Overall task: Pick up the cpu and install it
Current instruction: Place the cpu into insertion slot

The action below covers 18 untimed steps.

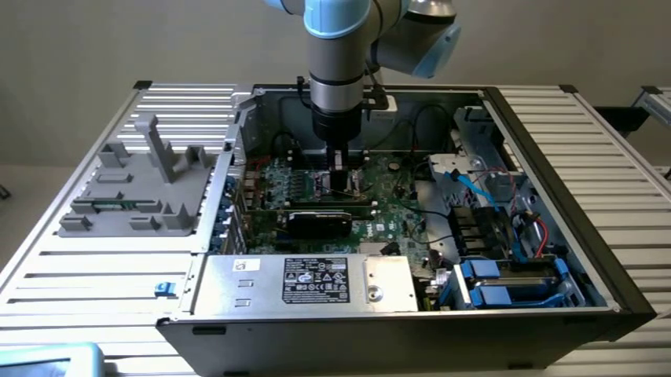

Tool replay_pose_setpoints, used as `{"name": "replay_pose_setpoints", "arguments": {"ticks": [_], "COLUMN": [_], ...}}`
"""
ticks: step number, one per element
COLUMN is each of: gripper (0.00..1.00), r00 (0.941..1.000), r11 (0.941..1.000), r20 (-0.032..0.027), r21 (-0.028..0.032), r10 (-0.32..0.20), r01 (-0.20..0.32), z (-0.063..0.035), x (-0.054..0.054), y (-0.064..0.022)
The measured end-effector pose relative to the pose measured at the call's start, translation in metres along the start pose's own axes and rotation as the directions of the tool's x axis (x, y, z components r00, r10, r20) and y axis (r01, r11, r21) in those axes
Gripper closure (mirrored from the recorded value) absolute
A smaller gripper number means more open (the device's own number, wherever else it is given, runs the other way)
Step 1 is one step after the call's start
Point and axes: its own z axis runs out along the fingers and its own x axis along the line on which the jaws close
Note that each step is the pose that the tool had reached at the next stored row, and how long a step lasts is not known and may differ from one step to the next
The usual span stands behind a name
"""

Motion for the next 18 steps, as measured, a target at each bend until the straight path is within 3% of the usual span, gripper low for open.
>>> {"name": "replay_pose_setpoints", "arguments": {"ticks": [18], "gripper": [0.38], "r00": [1.0], "r11": [1.0], "r20": [0.0043], "r21": [0.0], "r10": [0.005], "r01": [-0.005], "z": [-0.0027], "x": [0.0], "y": [-0.0008]}}
